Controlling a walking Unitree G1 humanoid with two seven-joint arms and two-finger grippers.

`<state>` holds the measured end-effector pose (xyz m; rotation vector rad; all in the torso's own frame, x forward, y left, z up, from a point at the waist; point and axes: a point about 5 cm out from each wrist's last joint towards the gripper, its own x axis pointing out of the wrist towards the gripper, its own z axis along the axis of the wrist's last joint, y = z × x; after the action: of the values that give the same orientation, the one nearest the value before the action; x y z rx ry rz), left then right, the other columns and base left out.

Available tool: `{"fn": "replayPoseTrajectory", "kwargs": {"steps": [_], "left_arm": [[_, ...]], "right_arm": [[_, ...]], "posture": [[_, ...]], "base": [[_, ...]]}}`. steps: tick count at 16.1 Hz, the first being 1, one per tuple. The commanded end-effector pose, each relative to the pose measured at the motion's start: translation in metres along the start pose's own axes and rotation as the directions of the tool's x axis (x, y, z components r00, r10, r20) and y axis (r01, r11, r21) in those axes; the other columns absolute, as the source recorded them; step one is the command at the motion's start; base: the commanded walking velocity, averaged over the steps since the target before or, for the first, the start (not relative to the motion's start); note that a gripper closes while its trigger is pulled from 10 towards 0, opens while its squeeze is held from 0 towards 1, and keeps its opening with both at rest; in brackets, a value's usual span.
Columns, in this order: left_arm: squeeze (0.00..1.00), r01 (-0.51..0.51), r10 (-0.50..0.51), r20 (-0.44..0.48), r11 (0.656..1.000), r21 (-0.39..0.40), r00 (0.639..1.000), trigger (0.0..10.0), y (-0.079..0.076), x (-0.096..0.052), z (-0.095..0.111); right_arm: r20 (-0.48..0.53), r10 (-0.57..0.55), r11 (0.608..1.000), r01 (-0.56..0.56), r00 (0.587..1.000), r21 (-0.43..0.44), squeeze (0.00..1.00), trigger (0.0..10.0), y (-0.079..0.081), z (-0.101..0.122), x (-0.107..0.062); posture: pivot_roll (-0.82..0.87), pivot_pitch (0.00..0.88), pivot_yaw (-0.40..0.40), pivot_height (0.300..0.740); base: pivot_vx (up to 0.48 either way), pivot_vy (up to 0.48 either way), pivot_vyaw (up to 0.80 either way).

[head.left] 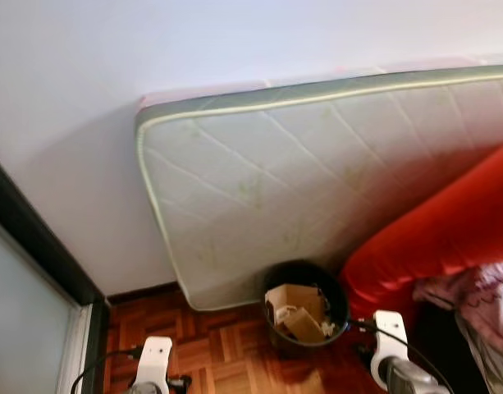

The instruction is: Clean up the room

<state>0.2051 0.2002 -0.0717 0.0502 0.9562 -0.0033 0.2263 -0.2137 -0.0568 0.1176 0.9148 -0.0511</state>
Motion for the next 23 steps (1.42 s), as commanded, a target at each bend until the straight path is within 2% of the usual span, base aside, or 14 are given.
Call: {"fn": "replayPoseTrajectory", "kwargs": {"steps": [1,5,7,23], "left_arm": [[0.0,-0.002,0.003,-0.009,1.0,0.003,1.0,10.0,0.0008,-0.0002,-0.0018],[0.0,0.0,0.0,0.001,1.0,0.006,1.0,10.0,0.0007,-0.0002,-0.0007],[0.0,0.0,0.0,-0.001,1.0,0.011,1.0,10.0,0.0009,-0.0001,-0.0002],[0.0,-0.002,0.002,-0.004,1.0,0.001,1.0,10.0,0.0017,-0.0002,-0.0001]], "right_arm": [[-0.004,-0.004,1.0,0.004,1.0,0.003,0.0,10.0,-0.0012,-0.0001,-0.0002],[-0.004,-0.006,1.0,0.006,1.0,0.003,0.0,10.0,-0.0013,0.0002,-0.0002],[-0.003,-0.006,1.0,0.006,1.0,0.004,0.0,10.0,-0.0013,0.0007,-0.0001],[-0.003,-0.006,1.0,0.006,1.0,0.009,0.0,10.0,-0.0003,0.0011,0.0001]], "posture": [[-0.01,0.0,-0.011,0.74],[-0.01,0.0,-0.011,0.74],[-0.01,0.0,-0.012,0.74],[-0.01,0.0,-0.006,0.74]], "base": [[0.0,0.0,-0.79],[0.0,0.0,-0.79],[0.0,-0.366,-0.79],[0.0,0.0,-0.79]]}}
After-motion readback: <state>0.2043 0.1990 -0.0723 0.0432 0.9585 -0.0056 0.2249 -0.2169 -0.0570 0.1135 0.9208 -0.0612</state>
